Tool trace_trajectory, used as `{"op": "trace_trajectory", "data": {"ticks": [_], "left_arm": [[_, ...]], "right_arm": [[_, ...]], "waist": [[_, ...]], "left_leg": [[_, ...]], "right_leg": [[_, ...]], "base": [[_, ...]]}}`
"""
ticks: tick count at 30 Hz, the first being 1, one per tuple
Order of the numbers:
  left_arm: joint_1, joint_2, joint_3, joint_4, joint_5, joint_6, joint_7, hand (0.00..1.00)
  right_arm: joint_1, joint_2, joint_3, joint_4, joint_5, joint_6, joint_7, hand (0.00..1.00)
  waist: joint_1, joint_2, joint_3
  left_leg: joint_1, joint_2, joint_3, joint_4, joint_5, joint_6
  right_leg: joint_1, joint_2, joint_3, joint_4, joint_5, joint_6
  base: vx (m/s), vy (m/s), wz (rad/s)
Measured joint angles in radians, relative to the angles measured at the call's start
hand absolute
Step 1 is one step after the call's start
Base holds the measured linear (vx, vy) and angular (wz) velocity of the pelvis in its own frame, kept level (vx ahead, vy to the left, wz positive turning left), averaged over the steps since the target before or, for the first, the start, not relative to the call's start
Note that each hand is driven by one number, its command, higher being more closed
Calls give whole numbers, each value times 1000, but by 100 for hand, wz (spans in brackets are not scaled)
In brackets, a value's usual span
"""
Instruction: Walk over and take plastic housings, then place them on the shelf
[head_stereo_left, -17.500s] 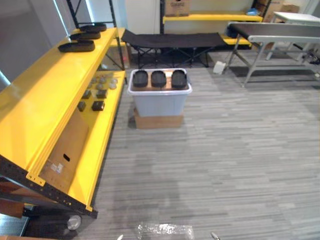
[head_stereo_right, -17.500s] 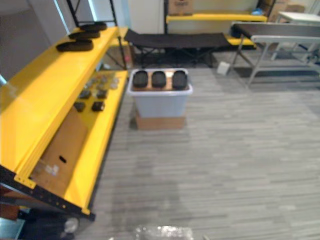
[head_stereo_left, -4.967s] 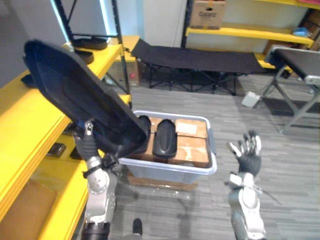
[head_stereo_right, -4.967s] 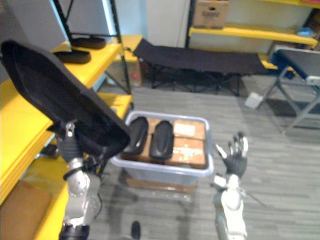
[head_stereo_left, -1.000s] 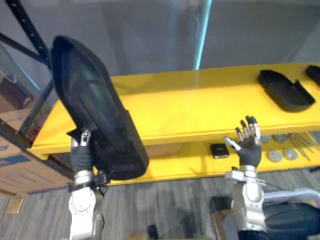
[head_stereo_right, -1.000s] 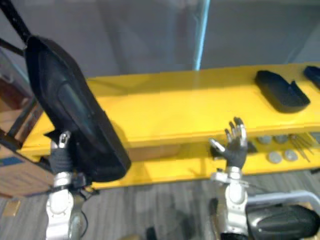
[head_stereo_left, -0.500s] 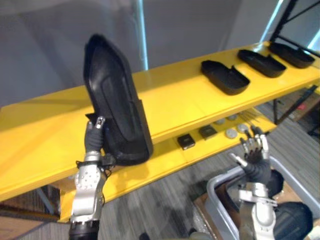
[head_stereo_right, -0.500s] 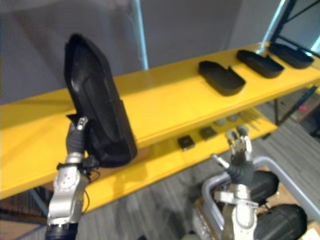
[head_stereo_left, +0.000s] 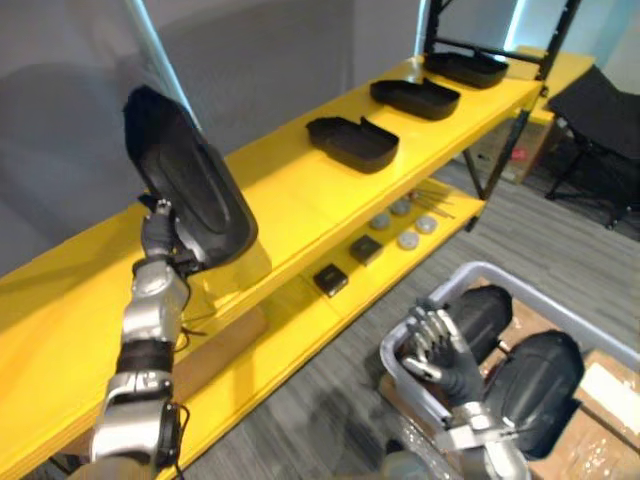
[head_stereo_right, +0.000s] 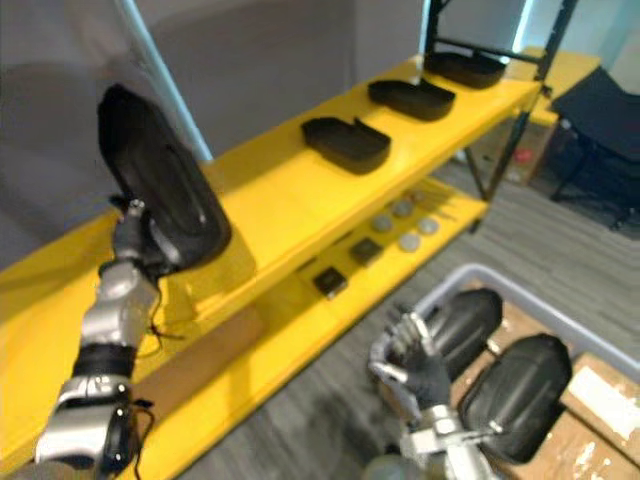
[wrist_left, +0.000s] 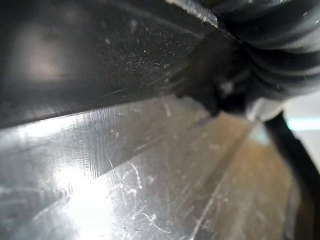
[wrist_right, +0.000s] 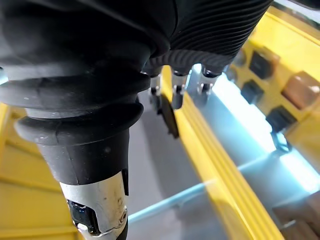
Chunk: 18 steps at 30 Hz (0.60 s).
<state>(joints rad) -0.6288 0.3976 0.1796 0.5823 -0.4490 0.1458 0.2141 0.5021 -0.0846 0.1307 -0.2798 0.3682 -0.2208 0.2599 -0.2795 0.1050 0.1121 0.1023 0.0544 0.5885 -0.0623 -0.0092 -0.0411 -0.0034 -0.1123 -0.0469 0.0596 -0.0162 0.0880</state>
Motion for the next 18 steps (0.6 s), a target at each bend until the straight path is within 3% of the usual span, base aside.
{"op": "trace_trajectory", "data": {"ticks": [7, 13, 18], "left_arm": [[-22, -2, -36, 98, -37, 117, 37, 100], [-22, -4, -29, 153, -64, 148, 115, 100], [-54, -4, 10, 193, -65, 148, 143, 100]], "right_arm": [[3, -17, 51, 0, -1, 16, -31, 0], [5, -55, 88, 1, 0, 30, -77, 0], [1, -66, 102, 0, 2, 29, -106, 0]], "waist": [[-28, 27, 20], [-36, 37, 69], [-36, 33, 99]], "left_leg": [[2, 6, 21, -1, 2, -3], [-4, 7, 40, 1, 2, -3], [-35, 5, 54, 4, 5, 2]], "right_leg": [[-14, 10, 22, 6, -4, -4], [-53, 11, 44, 56, -20, 0], [-103, 9, 56, 87, -20, 0]], "base": [[15, -20, -9], [-46, -2, -7], [-48, -12, -7]]}}
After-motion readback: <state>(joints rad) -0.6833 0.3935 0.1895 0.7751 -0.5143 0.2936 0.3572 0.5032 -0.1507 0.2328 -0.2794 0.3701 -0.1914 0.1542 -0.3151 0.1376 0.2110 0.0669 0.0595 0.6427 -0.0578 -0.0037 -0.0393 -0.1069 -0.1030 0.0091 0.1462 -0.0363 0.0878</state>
